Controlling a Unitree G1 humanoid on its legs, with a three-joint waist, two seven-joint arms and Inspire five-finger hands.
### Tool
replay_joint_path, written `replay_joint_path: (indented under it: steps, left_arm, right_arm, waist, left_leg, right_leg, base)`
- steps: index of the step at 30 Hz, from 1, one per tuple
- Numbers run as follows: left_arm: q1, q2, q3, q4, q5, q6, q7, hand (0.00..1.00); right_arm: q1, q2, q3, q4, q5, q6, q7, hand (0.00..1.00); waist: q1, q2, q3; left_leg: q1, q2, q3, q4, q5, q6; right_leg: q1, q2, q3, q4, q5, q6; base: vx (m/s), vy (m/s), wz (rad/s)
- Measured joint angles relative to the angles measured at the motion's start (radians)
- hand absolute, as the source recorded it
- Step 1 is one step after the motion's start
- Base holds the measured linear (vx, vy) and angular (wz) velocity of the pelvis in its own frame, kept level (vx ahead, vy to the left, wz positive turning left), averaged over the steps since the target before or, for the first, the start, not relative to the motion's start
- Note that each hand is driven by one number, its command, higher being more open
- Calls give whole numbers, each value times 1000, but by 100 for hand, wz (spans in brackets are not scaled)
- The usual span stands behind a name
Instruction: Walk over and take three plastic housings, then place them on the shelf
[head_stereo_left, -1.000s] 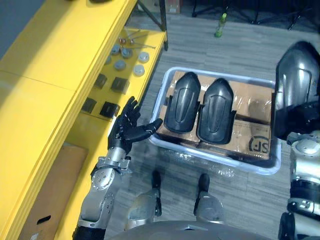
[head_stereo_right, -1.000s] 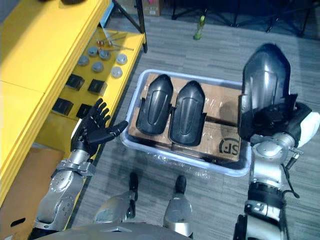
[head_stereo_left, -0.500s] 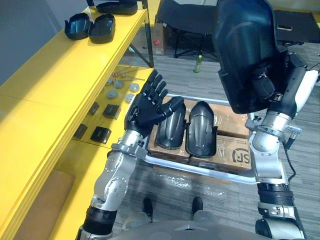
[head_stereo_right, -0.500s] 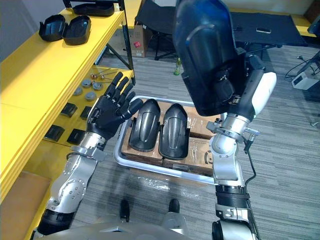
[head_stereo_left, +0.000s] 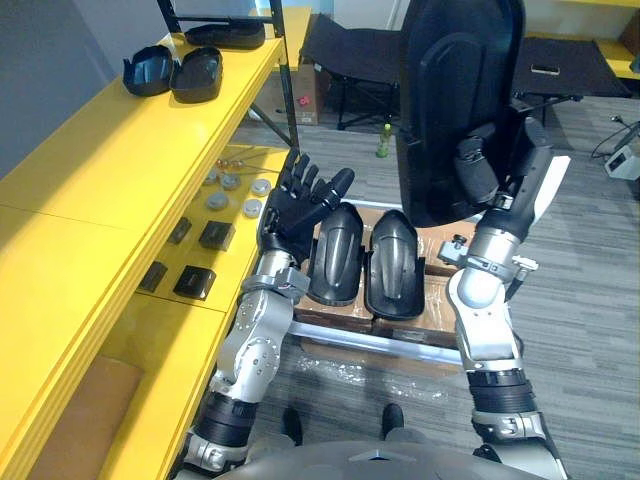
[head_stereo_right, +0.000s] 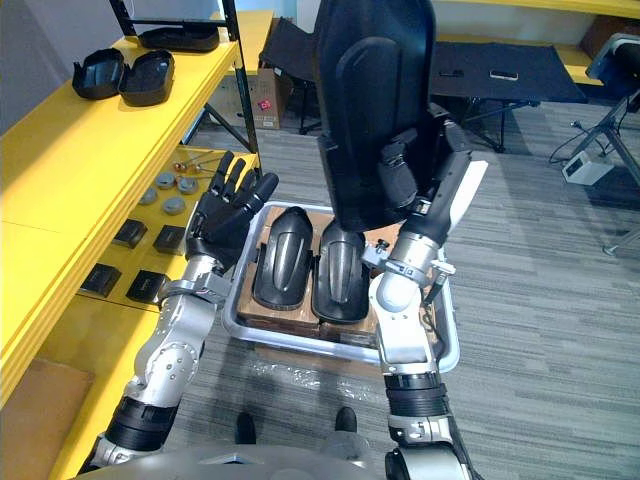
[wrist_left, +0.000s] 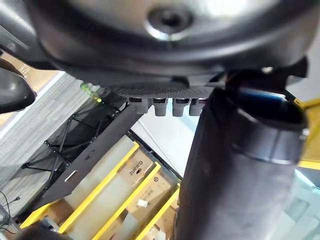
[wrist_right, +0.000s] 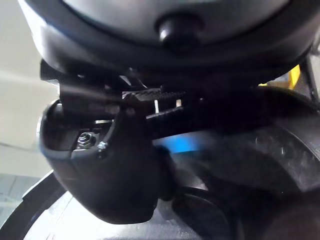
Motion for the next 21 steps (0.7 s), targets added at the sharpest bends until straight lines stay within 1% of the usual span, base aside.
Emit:
replay_joint_path:
  steps: [2, 4, 7, 12, 14, 16, 21]
  left_arm:
    - [-10, -5, -16, 1, 0, -4, 0, 100]
    - [-13, -12, -28, 1, -3, -9, -2, 100]
    - [-16, -10, -29, 1, -23, -35, -40, 100]
    - [-25, -12, -63, 1, -81, -97, -95, 100]
    - [-25, -21, -78, 1, -90, -102, -113, 100]
    - [-25, -48, -88, 0, -89, -106, -114, 100]
    - [-37, -52, -113, -2, -72, -110, -107, 100]
  right_arm:
    - [1, 22, 48, 6, 1, 0, 11, 0]
    - [0, 42, 58, 10, 16, -1, 15, 0]
    - [1, 65, 67, 43, 26, -1, 13, 0]
    - [4, 95, 100, 98, 29, 1, -41, 0]
    - [7, 95, 116, 99, 29, 8, -71, 0]
    - [12, 96, 127, 100, 29, 8, -105, 0]
    - [26, 99, 134, 99, 30, 8, -161, 0]
  waist:
    - [-1, -11, -8]
    - [2, -17, -12]
    - [1, -20, -14]
    - [1, -21, -23]
    - [1, -22, -29]
    - [1, -22, -42]
    - [1, -26, -58]
  left_leg:
    - [1, -1, 0, 0, 1, 1]
    - [1, -2, 0, 0, 2, 2]
    - [15, -5, 2, -1, 2, 3]
    - [17, -4, 8, -3, 2, 2]
    - [17, -2, 8, -3, 3, 1]
    - [18, -2, 8, -2, 6, 0]
    - [24, -1, 8, -3, 6, 0]
  right_leg:
    - [1, -1, 0, -1, 2, 1]
    - [2, -3, -1, -1, 3, 0]
    - [15, -6, -2, -2, 4, 0]
    - [17, -4, -1, -13, 9, -7]
    - [17, -2, -1, -14, 9, -8]
    - [18, -2, -1, -16, 11, -11]
    - [25, -1, -2, -16, 11, -11]
  base:
    - [-39, -7, 0]
    - [-45, -3, 3]
    - [-54, -1, 0]
    - [-57, -12, -4]
    - [-27, -13, -1]
    - [0, 0, 0]
    - [-16, -4, 0]
